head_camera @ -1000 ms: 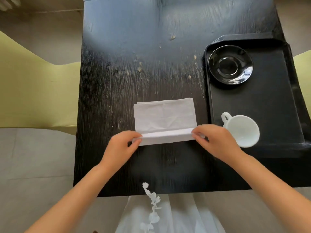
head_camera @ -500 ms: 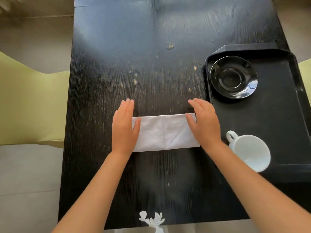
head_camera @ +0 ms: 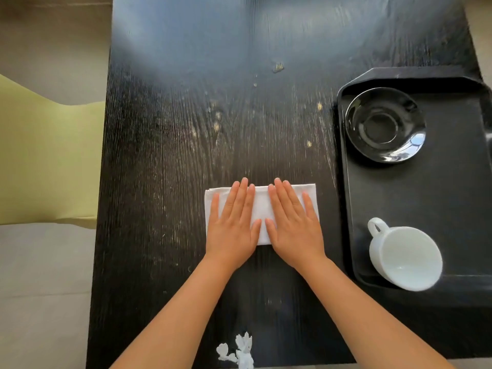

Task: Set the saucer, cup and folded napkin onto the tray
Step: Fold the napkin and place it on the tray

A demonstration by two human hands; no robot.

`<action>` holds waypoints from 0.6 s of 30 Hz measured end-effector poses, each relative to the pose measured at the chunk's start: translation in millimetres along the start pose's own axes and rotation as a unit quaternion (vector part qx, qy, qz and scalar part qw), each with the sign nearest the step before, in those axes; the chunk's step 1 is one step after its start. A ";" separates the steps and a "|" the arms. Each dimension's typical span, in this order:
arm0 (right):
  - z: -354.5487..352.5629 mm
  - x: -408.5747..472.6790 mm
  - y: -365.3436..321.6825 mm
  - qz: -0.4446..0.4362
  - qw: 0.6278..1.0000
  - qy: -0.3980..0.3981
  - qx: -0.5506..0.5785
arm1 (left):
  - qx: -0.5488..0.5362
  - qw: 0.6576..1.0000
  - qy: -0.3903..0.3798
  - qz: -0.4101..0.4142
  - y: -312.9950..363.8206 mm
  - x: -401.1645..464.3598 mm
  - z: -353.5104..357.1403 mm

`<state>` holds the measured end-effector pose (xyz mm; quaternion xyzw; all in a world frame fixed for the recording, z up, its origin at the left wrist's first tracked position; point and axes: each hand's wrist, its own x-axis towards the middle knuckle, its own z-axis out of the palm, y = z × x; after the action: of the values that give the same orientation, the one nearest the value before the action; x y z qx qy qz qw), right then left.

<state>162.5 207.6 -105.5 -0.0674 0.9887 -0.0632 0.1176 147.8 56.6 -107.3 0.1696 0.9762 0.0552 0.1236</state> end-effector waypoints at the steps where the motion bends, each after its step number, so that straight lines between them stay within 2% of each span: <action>1: -1.4 0.4 2.1 0.019 1.000 -0.003 0.002 | 0.003 1.000 -0.004 -0.023 -3.6 -2.6 -1.0; 5: -4.1 -0.1 8.5 0.103 0.995 0.012 0.007 | 0.008 0.995 -0.002 -0.097 -18.5 -15.7 -3.0; 9: -3.6 -3.8 11.8 0.194 0.980 0.035 0.021 | -0.025 0.993 0.012 -0.119 -19.1 -18.0 -2.9; 13: -3.3 -3.7 12.2 0.203 0.978 0.037 0.014 | -0.085 0.979 0.030 -0.181 -14.9 -12.1 -3.3; 16: -9.8 -5.6 10.2 0.200 0.979 0.025 0.036 | -0.130 0.972 0.035 -0.195 -9.9 -12.1 -9.7; 18: -18.0 -10.3 7.3 0.212 0.974 0.035 0.069 | -0.194 0.953 0.057 -0.224 -12.6 -15.8 -17.2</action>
<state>167.2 218.2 -86.8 0.1537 0.9774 -0.1069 0.0981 153.8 38.3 -89.1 -0.0840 0.9651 0.2238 0.1073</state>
